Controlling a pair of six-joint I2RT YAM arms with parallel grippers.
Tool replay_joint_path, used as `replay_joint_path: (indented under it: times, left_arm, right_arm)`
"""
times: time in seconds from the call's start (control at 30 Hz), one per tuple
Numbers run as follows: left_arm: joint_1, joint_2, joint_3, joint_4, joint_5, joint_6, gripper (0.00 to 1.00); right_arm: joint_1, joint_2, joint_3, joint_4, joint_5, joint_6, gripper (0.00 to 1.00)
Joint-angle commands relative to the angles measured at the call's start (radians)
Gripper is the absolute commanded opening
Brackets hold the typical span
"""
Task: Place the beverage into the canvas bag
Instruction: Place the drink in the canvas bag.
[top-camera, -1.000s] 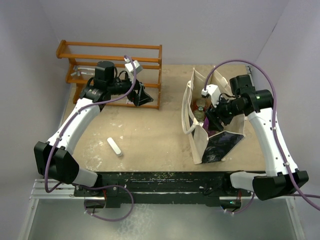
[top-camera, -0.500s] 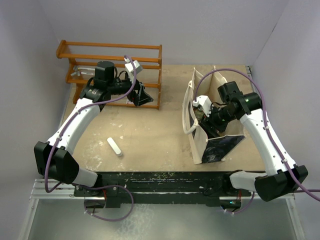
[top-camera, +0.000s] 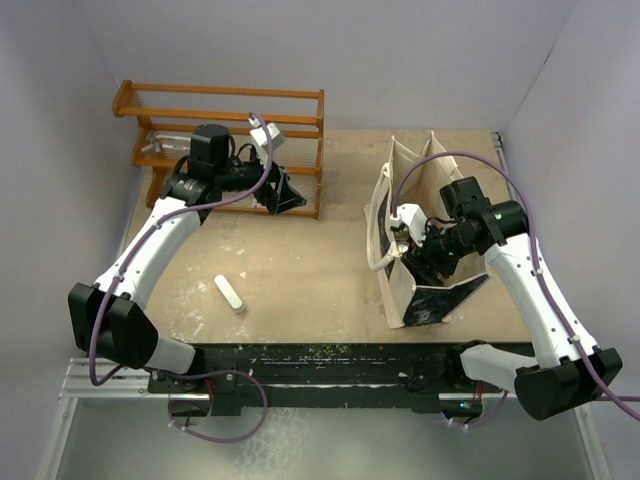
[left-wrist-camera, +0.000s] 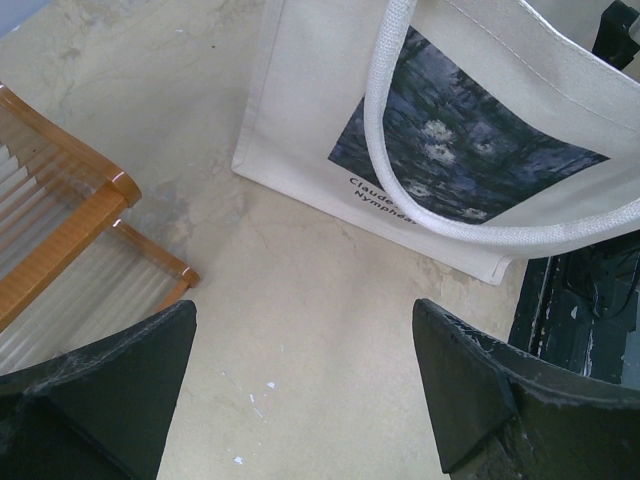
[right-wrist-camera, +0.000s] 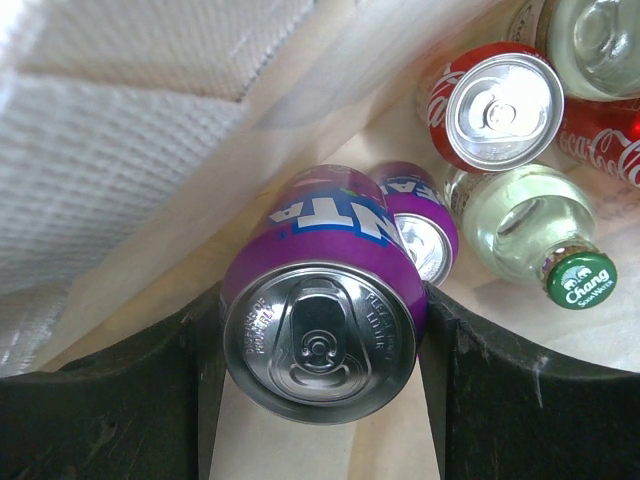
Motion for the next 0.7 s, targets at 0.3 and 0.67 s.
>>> replay_joint_path:
  times: [0.3,0.67]
  left_arm:
    - [-0.003,-0.044,-0.007,0.038,0.011,0.013,0.91]
    - [-0.003,-0.044,-0.011,0.038,0.01,0.018,0.91]
  right_arm:
    - [0.003,0.021,-0.096,0.021,0.067,-0.004,0.0]
    - [-0.021,-0.091,0.078,-0.025,0.006,0.045,0.0]
